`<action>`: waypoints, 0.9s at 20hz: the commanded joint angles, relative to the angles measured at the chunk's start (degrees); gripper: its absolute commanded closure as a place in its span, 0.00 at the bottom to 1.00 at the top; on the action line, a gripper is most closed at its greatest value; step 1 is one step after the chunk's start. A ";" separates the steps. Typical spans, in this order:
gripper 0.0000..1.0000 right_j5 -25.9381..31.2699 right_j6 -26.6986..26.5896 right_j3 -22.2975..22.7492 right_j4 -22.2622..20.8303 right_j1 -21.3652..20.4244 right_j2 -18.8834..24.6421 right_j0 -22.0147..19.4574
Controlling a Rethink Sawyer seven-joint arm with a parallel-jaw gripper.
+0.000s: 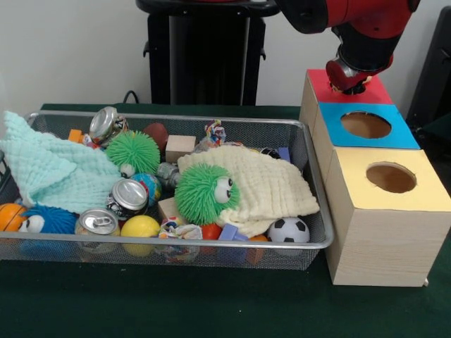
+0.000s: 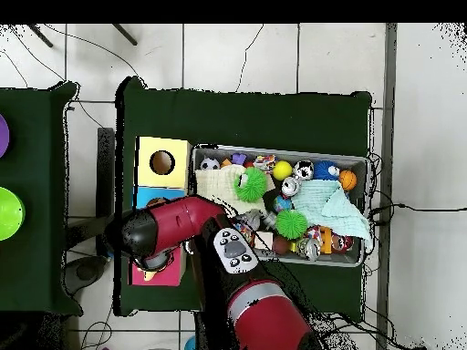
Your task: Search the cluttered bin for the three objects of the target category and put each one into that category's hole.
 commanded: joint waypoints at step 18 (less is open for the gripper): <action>1.00 -3.13 1.30 -2.52 -2.66 -2.99 0.08 -2.77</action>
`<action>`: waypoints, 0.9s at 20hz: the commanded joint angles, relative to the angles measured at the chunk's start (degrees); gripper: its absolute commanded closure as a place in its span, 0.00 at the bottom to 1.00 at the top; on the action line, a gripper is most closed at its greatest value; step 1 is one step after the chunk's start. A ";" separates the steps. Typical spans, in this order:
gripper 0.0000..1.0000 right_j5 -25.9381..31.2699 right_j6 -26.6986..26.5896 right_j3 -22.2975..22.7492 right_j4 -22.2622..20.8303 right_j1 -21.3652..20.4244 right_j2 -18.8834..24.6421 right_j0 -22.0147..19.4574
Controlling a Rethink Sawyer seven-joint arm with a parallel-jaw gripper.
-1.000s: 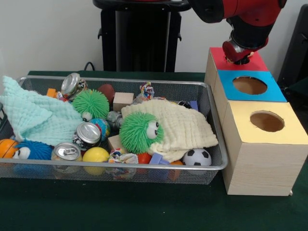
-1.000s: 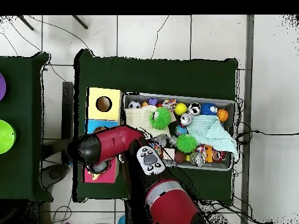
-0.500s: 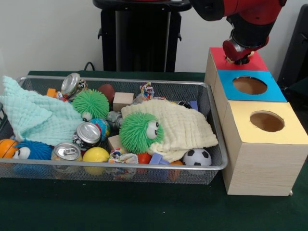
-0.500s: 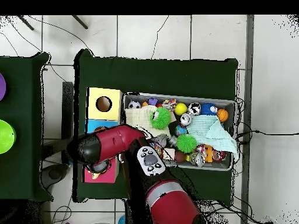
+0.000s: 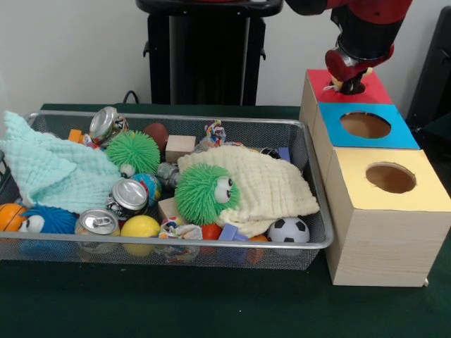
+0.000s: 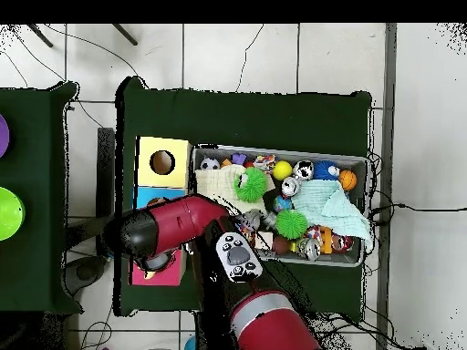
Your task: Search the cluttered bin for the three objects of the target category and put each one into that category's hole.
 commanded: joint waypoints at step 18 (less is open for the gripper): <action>1.00 -12.85 2.98 -6.25 -6.24 3.79 -1.32 -0.18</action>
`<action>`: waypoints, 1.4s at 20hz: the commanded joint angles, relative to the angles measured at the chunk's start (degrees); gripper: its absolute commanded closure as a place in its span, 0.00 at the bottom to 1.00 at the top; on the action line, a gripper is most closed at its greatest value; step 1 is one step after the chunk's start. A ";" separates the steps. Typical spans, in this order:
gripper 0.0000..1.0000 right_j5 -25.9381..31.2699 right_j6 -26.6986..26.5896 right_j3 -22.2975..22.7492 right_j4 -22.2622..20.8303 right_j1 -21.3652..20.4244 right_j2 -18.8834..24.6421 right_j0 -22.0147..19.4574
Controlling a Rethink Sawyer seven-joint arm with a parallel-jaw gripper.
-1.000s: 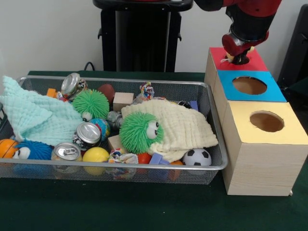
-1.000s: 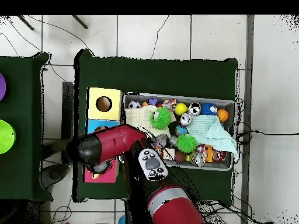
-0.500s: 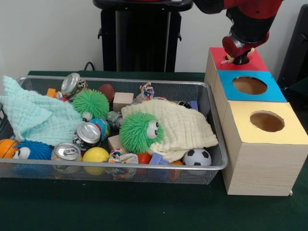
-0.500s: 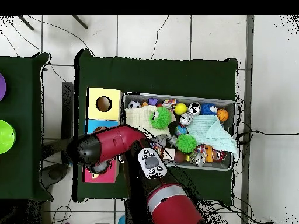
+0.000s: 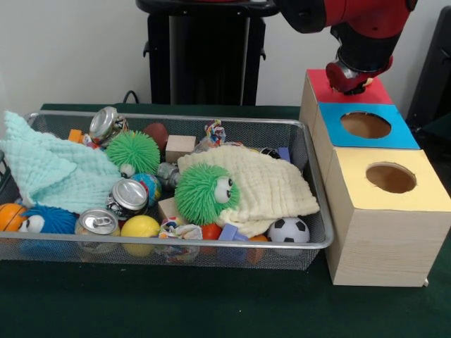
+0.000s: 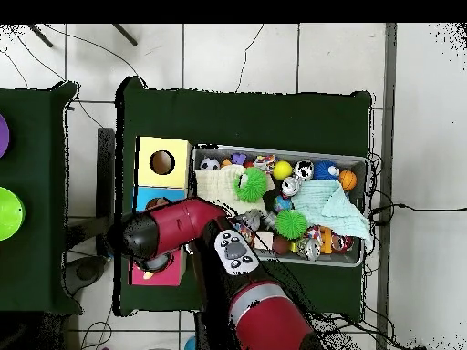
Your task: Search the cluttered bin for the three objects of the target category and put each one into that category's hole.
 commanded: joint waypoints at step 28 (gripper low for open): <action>0.00 -3.92 1.59 -7.45 -6.65 0.61 -0.71 -0.51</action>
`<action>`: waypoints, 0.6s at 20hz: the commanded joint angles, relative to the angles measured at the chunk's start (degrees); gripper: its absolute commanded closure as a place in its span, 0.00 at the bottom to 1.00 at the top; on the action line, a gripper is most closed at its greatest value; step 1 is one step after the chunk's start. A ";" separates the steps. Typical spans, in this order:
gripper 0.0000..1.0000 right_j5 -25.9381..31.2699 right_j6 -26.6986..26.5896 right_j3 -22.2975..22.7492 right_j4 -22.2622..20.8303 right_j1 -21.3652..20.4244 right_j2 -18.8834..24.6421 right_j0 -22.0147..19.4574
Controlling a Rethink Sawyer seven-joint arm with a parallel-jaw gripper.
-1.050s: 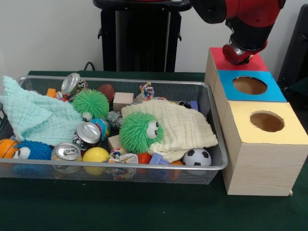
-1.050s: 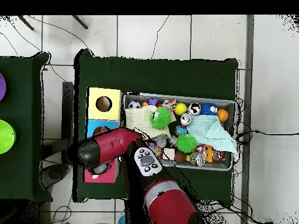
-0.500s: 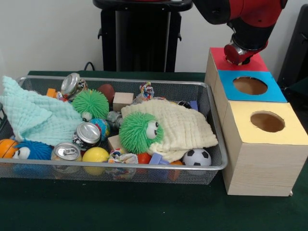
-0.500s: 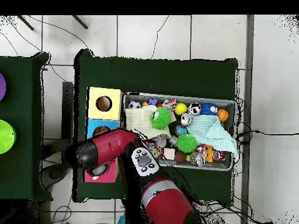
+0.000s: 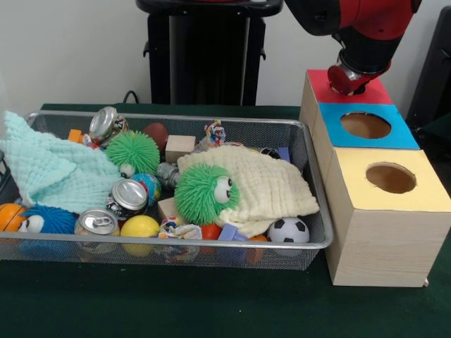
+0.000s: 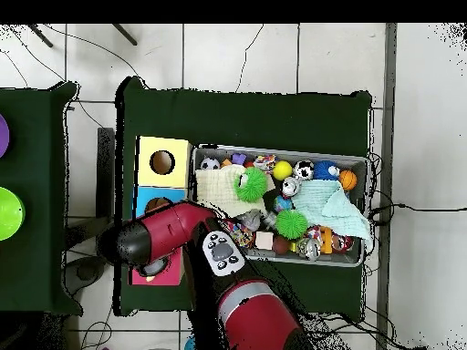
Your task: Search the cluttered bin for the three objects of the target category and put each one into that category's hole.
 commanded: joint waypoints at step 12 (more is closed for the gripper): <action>0.00 0.28 -1.59 -4.60 -0.87 -3.31 1.53 -4.86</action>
